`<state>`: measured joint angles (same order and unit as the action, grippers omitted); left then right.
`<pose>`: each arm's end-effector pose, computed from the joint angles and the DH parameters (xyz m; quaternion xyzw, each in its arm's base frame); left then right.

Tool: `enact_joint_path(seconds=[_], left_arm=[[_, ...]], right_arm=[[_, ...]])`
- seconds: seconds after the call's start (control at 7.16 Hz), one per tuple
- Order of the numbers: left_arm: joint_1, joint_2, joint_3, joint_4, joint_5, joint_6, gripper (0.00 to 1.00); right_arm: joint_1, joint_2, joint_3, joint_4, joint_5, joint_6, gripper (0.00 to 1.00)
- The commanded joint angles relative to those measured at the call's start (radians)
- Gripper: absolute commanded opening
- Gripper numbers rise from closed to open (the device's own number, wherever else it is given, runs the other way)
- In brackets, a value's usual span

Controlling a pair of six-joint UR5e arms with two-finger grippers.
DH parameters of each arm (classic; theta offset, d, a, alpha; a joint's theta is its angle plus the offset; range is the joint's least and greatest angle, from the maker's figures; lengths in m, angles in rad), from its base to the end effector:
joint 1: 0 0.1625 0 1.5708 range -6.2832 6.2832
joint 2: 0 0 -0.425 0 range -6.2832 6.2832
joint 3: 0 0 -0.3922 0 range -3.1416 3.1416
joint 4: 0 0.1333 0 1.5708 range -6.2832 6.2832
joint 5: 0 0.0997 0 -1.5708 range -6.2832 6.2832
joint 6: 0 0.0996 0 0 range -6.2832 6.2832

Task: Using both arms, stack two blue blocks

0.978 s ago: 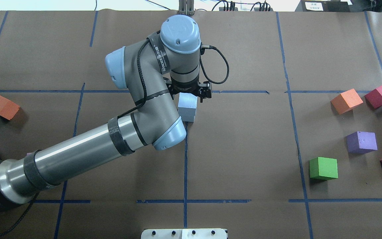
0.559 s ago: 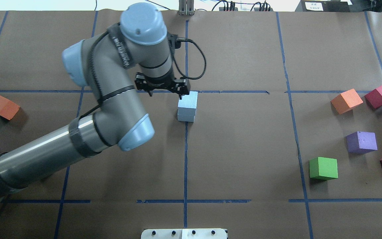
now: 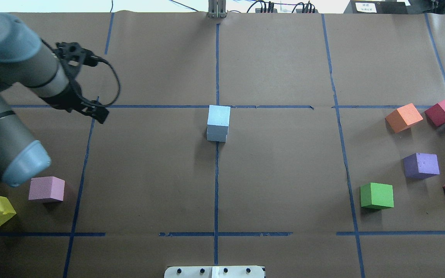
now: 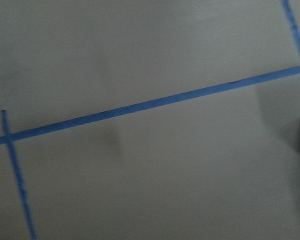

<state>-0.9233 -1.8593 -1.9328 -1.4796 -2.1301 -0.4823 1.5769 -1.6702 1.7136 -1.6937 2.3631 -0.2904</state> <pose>0.2750 -0.4970 0.3511 0.0821 0.3661 0.1521 0.9144 0.0651 -0.4431 0.6460 0.0207 -0.3868 -0.1154 0.9147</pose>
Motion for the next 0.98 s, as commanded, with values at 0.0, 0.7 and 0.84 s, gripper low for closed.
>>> enact_joint_path(seconds=[0.0,0.7,0.84], left_arm=[[-0.321,0.251,-0.012,-0.001,-0.222,0.349,1.00],[-0.610,0.463,0.112,-0.011,-0.220,0.467,1.00],[-0.615,0.459,0.153,-0.034,-0.222,0.493,1.00]], right_arm=[[-0.002,0.003,0.001,0.000,0.002,0.011,1.00],[-0.002,0.003,0.004,0.002,0.002,0.010,1.00],[-0.002,0.003,0.004,0.002,0.002,0.010,1.00]])
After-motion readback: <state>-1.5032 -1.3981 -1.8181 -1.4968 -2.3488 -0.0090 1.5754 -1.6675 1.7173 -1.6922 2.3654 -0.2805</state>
